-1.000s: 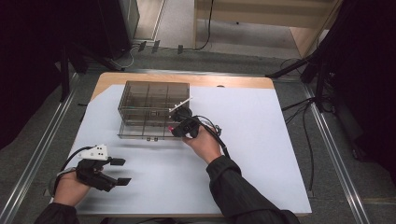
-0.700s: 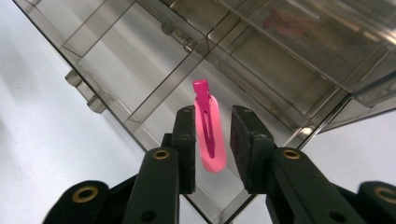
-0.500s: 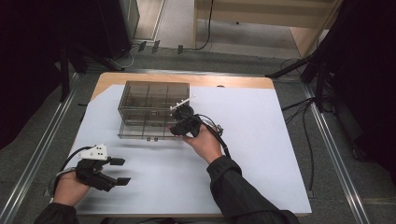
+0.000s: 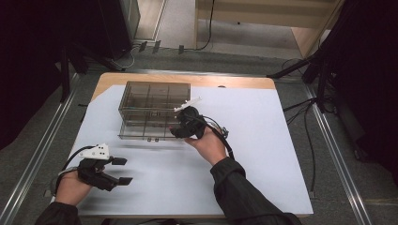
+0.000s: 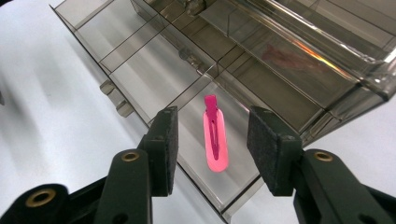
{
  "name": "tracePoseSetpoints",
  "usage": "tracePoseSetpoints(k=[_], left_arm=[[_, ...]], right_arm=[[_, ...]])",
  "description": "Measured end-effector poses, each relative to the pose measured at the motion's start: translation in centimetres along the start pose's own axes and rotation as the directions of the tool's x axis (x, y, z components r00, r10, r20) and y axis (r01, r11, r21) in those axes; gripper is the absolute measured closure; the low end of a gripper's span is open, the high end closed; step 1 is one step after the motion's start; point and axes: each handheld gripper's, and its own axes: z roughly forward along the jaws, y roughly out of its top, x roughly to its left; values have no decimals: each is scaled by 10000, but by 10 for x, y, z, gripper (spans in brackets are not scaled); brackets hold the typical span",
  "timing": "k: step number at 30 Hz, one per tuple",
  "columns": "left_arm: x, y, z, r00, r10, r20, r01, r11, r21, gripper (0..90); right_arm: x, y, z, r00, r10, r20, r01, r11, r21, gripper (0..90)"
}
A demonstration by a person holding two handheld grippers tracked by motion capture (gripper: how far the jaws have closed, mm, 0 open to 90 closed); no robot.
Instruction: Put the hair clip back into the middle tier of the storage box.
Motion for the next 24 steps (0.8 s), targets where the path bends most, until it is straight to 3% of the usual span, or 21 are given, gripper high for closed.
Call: tracePoseSetpoints(k=[24], left_arm=[[4,11,10,9996,176,231,-178,9998,113,225]], right_arm=[[-12,-16,-19,9999,128,4,-128,9994,-309,510]])
